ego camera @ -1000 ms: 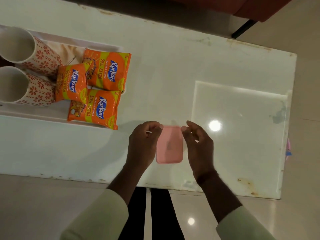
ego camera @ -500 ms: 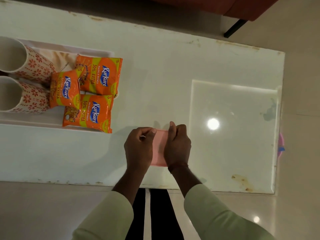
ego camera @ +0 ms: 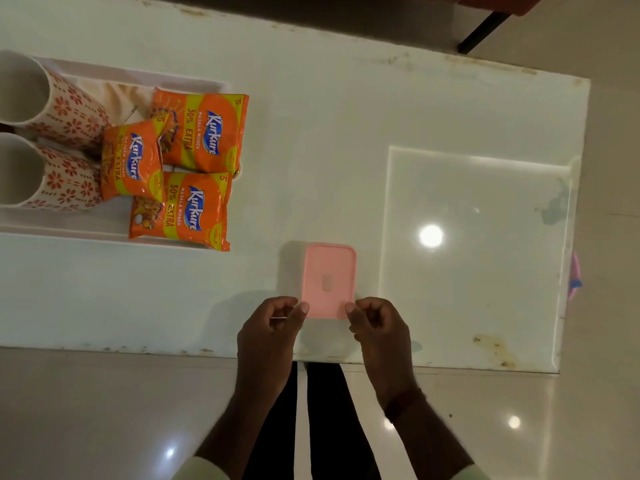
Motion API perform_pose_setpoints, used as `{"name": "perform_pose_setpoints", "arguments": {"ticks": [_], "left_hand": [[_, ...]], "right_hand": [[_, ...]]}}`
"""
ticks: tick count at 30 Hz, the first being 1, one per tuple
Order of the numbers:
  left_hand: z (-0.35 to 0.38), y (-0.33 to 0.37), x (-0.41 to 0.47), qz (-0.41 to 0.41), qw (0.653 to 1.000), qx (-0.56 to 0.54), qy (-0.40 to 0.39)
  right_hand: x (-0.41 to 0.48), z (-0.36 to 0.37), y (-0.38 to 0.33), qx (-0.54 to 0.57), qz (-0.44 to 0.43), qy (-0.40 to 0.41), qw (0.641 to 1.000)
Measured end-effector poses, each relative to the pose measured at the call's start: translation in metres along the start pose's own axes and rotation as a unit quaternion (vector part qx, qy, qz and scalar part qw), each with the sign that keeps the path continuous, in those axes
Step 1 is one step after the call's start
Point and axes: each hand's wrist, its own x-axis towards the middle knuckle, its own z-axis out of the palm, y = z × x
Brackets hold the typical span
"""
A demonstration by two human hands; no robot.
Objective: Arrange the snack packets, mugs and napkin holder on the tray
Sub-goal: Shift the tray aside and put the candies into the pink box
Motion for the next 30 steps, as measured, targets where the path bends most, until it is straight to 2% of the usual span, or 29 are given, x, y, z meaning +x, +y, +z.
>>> {"name": "perform_pose_setpoints", "arguments": {"ticks": [9, 13, 22, 30], "left_hand": [[0.002, 0.005, 0.001, 0.003, 1.0, 0.021, -0.018], [-0.004, 0.015, 0.004, -0.011, 0.999, 0.001, -0.033], [-0.04, 0.068, 0.051, 0.056, 0.996, 0.018, 0.074], [-0.047, 0.064, 0.066, 0.097, 0.982, 0.109, 0.123]], "right_hand": [[-0.002, 0.012, -0.006, 0.047, 0.052, 0.026, 0.997], [0.001, 0.014, -0.018, 0.054, 0.059, 0.008, 0.997], [0.032, 0.057, -0.087, 0.085, 0.016, -0.012, 0.996], [0.041, 0.086, -0.087, 0.075, 0.027, 0.006, 0.997]]}}
